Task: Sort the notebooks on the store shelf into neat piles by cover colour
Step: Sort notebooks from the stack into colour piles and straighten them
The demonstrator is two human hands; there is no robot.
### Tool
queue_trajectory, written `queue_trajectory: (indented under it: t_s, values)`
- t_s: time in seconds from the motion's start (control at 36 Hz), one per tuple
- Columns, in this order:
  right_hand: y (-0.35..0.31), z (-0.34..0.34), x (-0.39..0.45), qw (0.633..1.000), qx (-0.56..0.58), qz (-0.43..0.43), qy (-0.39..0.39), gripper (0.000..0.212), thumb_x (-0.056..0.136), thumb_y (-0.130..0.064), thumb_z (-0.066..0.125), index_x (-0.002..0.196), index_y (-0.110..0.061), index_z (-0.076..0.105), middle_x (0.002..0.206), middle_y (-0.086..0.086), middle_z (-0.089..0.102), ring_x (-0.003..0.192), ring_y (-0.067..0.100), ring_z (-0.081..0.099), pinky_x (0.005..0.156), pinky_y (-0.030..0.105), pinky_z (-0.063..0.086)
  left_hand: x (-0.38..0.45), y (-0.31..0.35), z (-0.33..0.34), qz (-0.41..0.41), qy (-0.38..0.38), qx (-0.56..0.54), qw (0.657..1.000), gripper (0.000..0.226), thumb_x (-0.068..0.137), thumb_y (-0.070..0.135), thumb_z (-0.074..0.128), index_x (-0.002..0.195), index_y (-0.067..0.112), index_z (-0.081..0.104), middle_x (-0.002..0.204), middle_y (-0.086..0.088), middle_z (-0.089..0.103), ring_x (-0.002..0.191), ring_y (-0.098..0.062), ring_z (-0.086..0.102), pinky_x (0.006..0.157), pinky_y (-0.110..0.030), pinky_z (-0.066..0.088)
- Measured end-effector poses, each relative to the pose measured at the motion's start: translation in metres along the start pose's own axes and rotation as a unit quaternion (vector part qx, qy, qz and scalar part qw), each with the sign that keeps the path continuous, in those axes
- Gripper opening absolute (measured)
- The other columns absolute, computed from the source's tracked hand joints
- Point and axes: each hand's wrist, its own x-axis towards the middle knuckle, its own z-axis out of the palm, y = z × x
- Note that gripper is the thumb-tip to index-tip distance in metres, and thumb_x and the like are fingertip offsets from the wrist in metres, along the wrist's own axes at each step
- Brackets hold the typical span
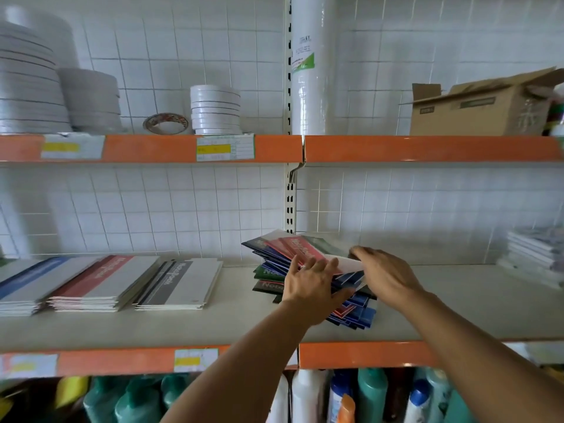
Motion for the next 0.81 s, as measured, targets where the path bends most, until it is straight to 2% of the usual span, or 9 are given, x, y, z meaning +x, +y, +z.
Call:
queue_trajectory:
  t_s: [0.08, 0.19, 0.28, 0.39, 0.47, 0.56, 0.69, 0.75, 0.81]
  values:
    - [-0.001, 0.001, -0.002, 1.000, -0.004, -0.005, 0.001, 0.068, 0.095, 0.003, 0.041, 0.151, -0.030, 0.020, 0.144, -0.004, 0.045, 0.118, 0.013, 0.055, 0.087, 0.024, 0.049, -0.004, -0.004, -0.001, 0.011, 0.027, 0.032, 0.999, 0.077, 0.090, 0.069, 0.030, 0.149, 0.022, 0.018, 0.151, -0.003, 0.035, 0.141, -0.021, 0.030, 0.119, -0.047, 0.002]
    - [0.004, 0.010, 0.000, 1.000, -0.025, -0.012, 0.012, 0.074, 0.095, 0.004, 0.039, 0.152, -0.033, 0.009, 0.154, -0.003, 0.032, 0.132, 0.014, 0.044, 0.098, 0.027, 0.045, -0.012, -0.012, -0.012, 0.018, 0.053, 0.066, 0.996, 0.077, 0.087, 0.067, 0.043, 0.147, 0.022, 0.023, 0.138, -0.006, 0.045, 0.129, -0.026, 0.045, 0.118, -0.046, 0.010]
    - [0.003, 0.012, 0.001, 0.999, -0.032, -0.011, 0.002, 0.075, 0.095, 0.004, 0.038, 0.152, -0.035, 0.006, 0.158, -0.002, 0.023, 0.136, 0.017, 0.040, 0.101, 0.031, 0.044, -0.018, -0.017, -0.020, 0.019, 0.061, 0.074, 0.995, 0.070, 0.091, 0.059, 0.046, 0.146, 0.021, 0.027, 0.133, -0.009, 0.044, 0.127, -0.026, 0.043, 0.115, -0.043, 0.022]
    - [0.000, 0.008, -0.001, 0.999, -0.036, -0.014, -0.006, 0.078, 0.094, 0.005, 0.038, 0.152, -0.033, 0.003, 0.159, -0.001, 0.018, 0.137, 0.020, 0.039, 0.102, 0.034, 0.044, -0.025, -0.021, -0.025, 0.018, 0.069, 0.080, 0.994, 0.041, 0.098, 0.029, 0.046, 0.138, 0.020, 0.044, 0.126, -0.010, 0.046, 0.117, -0.025, 0.048, 0.100, -0.038, 0.042]
    - [-0.002, 0.005, -0.003, 0.999, -0.030, -0.022, 0.001, 0.081, 0.092, 0.008, 0.037, 0.152, -0.032, 0.001, 0.159, 0.001, 0.018, 0.138, 0.020, 0.037, 0.102, 0.033, 0.044, -0.031, -0.024, -0.030, -0.001, 0.060, 0.081, 0.995, 0.033, 0.097, 0.012, 0.046, 0.129, 0.015, 0.052, 0.125, -0.009, 0.046, 0.112, -0.026, 0.051, 0.088, -0.039, 0.051]
    - [-0.005, 0.001, -0.007, 0.999, -0.015, -0.033, 0.003, 0.080, 0.092, 0.010, 0.036, 0.152, -0.031, 0.003, 0.160, 0.002, 0.015, 0.141, 0.019, 0.030, 0.106, 0.032, 0.039, -0.034, -0.030, -0.032, -0.013, 0.071, 0.078, 0.994, 0.032, 0.094, 0.001, 0.044, 0.123, 0.012, 0.053, 0.131, -0.008, 0.046, 0.111, -0.028, 0.054, 0.081, -0.039, 0.054]
    - [-0.012, 0.000, -0.012, 0.998, 0.004, -0.058, 0.014, 0.081, 0.090, 0.014, 0.036, 0.152, -0.032, 0.011, 0.160, -0.002, 0.014, 0.144, 0.015, 0.024, 0.112, 0.029, 0.028, -0.048, -0.043, -0.030, -0.024, 0.101, 0.110, 0.989, 0.035, 0.095, 0.003, 0.042, 0.129, 0.013, 0.044, 0.128, -0.005, 0.052, 0.116, -0.025, 0.054, 0.081, -0.036, 0.050]
    - [-0.017, 0.000, -0.014, 0.998, 0.007, -0.067, 0.015, 0.080, 0.091, 0.014, 0.035, 0.152, -0.032, 0.012, 0.159, -0.002, 0.014, 0.143, 0.015, 0.025, 0.113, 0.029, 0.027, -0.061, -0.047, -0.032, -0.035, 0.116, 0.126, 0.985, 0.038, 0.092, 0.007, 0.053, 0.129, 0.013, 0.049, 0.126, -0.006, 0.057, 0.114, -0.025, 0.057, 0.078, -0.036, 0.052]
    - [-0.023, 0.000, -0.015, 0.997, 0.013, -0.072, 0.018, 0.080, 0.090, 0.015, 0.034, 0.152, -0.032, 0.012, 0.159, -0.002, 0.014, 0.143, 0.015, 0.025, 0.113, 0.029, 0.026, -0.072, -0.054, -0.035, -0.035, 0.142, 0.117, 0.982, 0.045, 0.063, 0.011, 0.084, 0.105, 0.016, 0.068, 0.098, -0.002, 0.071, 0.086, -0.020, 0.070, 0.053, -0.028, 0.054]
